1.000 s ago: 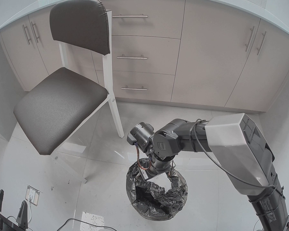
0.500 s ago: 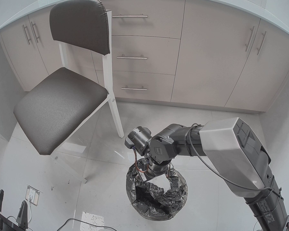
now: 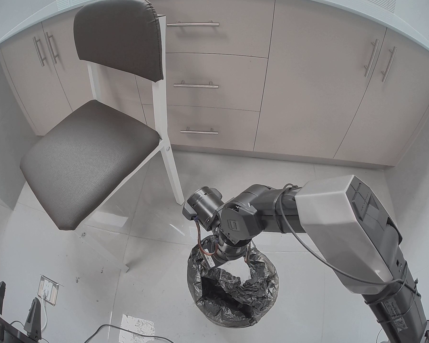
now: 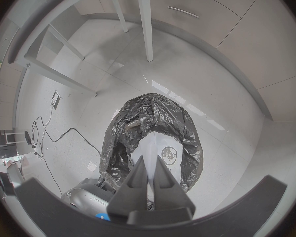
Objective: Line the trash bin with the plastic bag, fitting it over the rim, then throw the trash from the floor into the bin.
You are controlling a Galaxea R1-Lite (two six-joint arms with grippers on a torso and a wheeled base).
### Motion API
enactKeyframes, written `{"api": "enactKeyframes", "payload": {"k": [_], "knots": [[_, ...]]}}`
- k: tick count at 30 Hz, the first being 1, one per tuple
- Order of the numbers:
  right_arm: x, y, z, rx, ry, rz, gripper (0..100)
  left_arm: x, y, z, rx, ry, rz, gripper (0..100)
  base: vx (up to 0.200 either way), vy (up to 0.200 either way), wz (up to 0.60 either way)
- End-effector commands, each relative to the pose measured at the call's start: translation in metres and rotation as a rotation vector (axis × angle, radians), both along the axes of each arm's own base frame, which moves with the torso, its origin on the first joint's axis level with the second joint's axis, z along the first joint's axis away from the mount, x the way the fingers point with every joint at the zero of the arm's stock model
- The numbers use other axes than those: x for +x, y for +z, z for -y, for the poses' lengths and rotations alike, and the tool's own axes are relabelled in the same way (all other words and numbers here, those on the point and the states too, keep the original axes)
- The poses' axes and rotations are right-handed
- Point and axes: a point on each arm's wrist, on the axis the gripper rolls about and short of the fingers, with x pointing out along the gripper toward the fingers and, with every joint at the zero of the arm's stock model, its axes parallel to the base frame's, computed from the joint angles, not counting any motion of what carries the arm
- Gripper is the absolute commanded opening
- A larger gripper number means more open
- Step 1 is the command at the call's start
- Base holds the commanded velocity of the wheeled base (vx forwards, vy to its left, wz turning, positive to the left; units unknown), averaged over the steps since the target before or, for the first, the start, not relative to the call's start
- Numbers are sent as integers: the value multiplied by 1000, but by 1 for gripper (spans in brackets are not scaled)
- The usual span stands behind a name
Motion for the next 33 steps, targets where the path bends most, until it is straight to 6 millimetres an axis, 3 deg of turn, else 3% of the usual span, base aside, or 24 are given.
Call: {"api": "enactKeyframes", "payload": {"k": [1,25,26,33], "knots": [[-1,1,-1,2,3,2,0,0,-4,0,-2,1,-5,100,0,0,0],[-1,5,0,4,2,4,0,0,-4,0,-2,1,-5,100,0,0,0],[-1,5,0,5,2,5,100,0,-4,0,0,1,-5,100,0,0,0],[-1,5,0,7,-1,7,100,0,-4,0,-2,1,-5,100,0,0,0]]}}
